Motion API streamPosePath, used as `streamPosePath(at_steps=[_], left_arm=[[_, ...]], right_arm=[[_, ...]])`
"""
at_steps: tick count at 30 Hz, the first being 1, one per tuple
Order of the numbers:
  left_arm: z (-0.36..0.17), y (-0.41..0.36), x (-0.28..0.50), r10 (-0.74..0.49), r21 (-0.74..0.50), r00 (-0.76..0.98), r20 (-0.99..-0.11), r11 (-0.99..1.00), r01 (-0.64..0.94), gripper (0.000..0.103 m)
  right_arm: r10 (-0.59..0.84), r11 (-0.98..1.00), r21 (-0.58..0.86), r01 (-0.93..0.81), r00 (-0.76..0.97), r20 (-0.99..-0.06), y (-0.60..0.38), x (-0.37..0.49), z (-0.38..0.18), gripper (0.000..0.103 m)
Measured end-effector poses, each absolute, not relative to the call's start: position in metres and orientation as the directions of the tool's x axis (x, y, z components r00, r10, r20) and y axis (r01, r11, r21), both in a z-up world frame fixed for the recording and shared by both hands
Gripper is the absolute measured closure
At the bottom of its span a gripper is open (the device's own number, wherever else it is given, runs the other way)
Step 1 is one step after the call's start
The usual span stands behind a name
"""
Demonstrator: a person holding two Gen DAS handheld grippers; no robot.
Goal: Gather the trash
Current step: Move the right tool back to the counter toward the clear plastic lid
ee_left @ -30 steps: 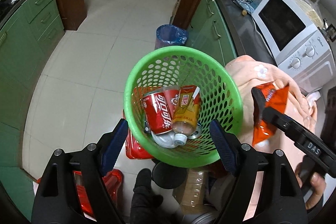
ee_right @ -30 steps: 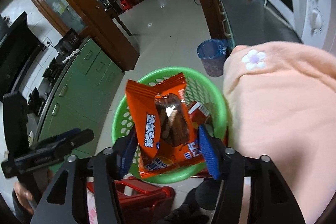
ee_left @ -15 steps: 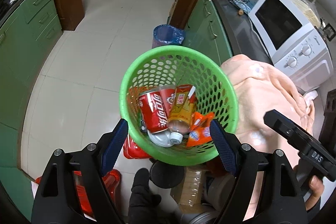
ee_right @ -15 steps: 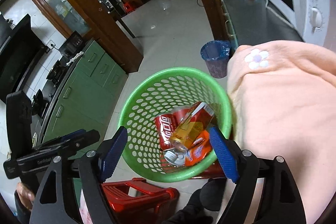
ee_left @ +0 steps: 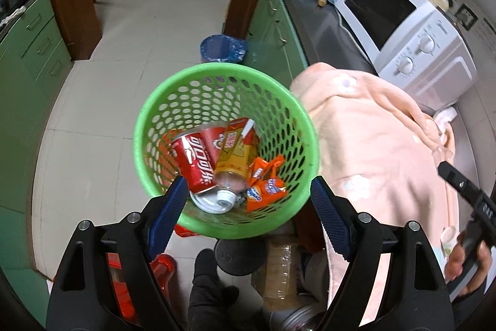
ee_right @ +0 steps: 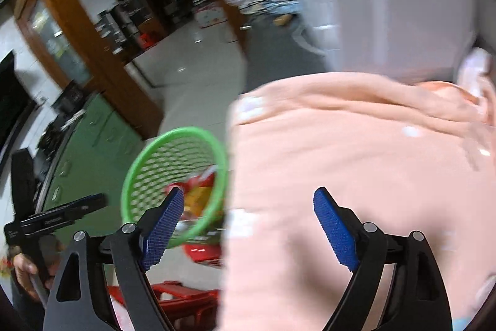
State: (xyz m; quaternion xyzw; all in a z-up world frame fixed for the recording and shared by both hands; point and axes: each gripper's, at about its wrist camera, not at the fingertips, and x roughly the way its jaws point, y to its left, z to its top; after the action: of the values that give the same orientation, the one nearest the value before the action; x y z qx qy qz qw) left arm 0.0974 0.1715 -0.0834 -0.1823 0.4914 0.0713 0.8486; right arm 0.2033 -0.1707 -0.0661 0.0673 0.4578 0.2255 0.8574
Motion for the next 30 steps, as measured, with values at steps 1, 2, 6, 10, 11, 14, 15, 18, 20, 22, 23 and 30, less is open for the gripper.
streamPosePath(at_steps=[1,2,6,10,11,14,15,18,20,22,23,30], left_arm=[[-0.083,0.17,0.098,-0.059,-0.237,0.505,-0.861,0.925,-0.297,0.023],[-0.084,0.168,0.099,-0.059,-0.235,0.503,-0.862,0.926,-0.295,0.023],[-0.088,0.162,0.104,-0.064,-0.233,0.492,-0.868,0.928,-0.291,0.022],[-0.092,0.154,0.11,-0.065,-0.223,0.476,-0.877,0.933,-0.284,0.022],[-0.093,0.153,0.111,-0.065,-0.221,0.474,-0.878,0.934,-0.282,0.022],[-0.095,0.146,0.115,-0.064,-0.212,0.464,-0.883,0.938,-0.274,0.022],[-0.096,0.144,0.117,-0.065,-0.21,0.461,-0.885,0.939,-0.271,0.022],[-0.098,0.138,0.123,-0.062,-0.198,0.451,-0.89,0.945,-0.262,0.022],[-0.098,0.134,0.126,-0.06,-0.192,0.447,-0.893,0.948,-0.255,0.022],[-0.098,0.132,0.129,-0.06,-0.188,0.443,-0.895,0.949,-0.252,0.022],[-0.099,0.13,0.13,-0.06,-0.186,0.44,-0.896,0.95,-0.251,0.022],[-0.102,0.118,0.14,-0.05,-0.162,0.421,-0.906,0.958,-0.236,0.022]], right_arm=[[0.427,0.9,0.308,-0.309,0.487,-0.761,-0.182,0.206,-0.067,0.021],[0.395,0.915,0.285,-0.285,0.499,-0.771,-0.197,0.209,-0.067,0.021],[0.294,0.954,0.21,-0.213,0.529,-0.796,-0.251,0.222,-0.067,0.021],[0.213,0.976,0.149,-0.159,0.548,-0.809,-0.298,0.239,-0.068,0.021],[0.198,0.979,0.139,-0.147,0.549,-0.812,-0.309,0.243,-0.069,0.021],[0.156,0.987,0.104,-0.125,0.551,-0.82,-0.334,0.258,-0.072,0.019],[0.148,0.988,0.094,-0.124,0.55,-0.822,-0.341,0.263,-0.075,0.017],[0.118,0.991,0.063,-0.118,0.544,-0.831,-0.357,0.275,-0.085,0.016],[0.11,0.992,0.055,-0.117,0.533,-0.839,-0.365,0.282,-0.093,0.016],[0.128,0.99,0.074,-0.123,0.518,-0.846,-0.369,0.288,-0.1,0.015],[0.129,0.99,0.078,-0.12,0.512,-0.849,-0.373,0.293,-0.106,0.015],[0.134,0.988,0.079,-0.134,0.475,-0.87,-0.378,0.324,-0.129,0.015]])
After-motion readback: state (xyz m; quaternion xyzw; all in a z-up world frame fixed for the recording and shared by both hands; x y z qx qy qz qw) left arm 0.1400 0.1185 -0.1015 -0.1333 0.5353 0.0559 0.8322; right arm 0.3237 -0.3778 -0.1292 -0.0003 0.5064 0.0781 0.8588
